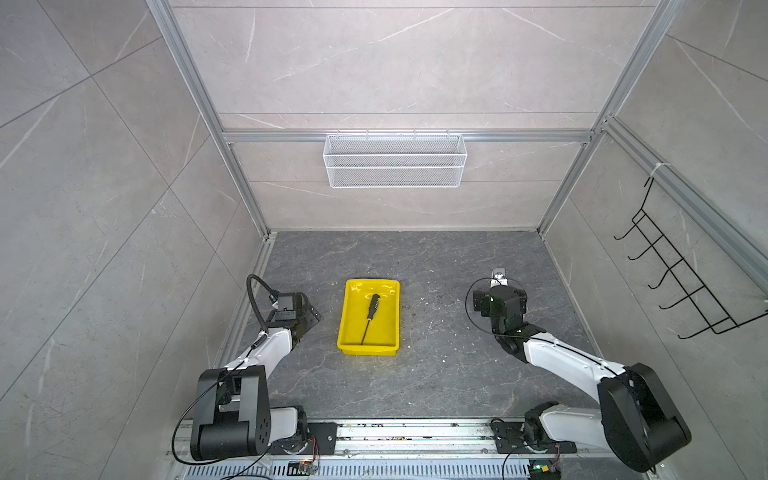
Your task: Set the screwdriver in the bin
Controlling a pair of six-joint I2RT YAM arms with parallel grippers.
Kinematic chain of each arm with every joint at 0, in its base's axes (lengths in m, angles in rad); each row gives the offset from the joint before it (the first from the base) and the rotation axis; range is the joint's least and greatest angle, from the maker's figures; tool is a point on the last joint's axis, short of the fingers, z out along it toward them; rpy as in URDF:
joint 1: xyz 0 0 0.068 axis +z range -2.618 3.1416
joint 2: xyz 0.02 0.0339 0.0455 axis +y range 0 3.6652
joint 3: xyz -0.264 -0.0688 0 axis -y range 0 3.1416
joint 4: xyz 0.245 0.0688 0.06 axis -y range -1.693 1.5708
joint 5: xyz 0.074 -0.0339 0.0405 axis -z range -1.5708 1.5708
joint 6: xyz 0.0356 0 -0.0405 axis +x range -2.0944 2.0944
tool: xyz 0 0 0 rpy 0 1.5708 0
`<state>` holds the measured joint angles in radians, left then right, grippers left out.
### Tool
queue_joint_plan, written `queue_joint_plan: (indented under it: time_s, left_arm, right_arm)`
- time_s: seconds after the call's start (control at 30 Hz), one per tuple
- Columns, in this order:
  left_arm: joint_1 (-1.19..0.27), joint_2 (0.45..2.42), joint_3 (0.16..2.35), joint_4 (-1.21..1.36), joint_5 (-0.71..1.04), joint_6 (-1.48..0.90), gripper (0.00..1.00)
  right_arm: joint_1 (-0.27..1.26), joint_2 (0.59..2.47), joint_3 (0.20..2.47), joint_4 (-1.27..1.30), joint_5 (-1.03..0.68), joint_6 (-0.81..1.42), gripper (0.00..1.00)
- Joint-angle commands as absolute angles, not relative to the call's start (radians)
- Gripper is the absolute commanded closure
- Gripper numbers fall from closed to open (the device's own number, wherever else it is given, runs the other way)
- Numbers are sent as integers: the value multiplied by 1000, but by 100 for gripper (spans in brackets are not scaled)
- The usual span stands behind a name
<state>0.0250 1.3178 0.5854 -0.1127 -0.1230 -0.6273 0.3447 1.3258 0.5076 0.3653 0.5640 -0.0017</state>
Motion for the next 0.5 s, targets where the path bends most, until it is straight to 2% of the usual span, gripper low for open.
queue_joint_plan:
  time_s: [0.0,0.1,0.2,0.27,0.37,0.47]
  left_arm:
    - [26,1334,627,-128,-132,-610,18]
    - [25,1341,632,-129,-130,-610,18]
    - [26,1341,632,-125,-120,-610,18]
    - [26,1338,632,-121,-115,-611,17]
    - [25,1333,628,-117,-112,-614,17]
    - [26,1331,617,-96,-109,-633,17]
  right_arm:
    - [311,1405,436,629,528,-33,0]
    - [272,1431,471,600,403,-50,0]
    - [244,1497,442,744,398,-45,0]
    - [215,1486,458,681,356,-16,0]
    - [184,1479,433,713,324,9,0]
    - [124,1476,405,753,221,45,0]
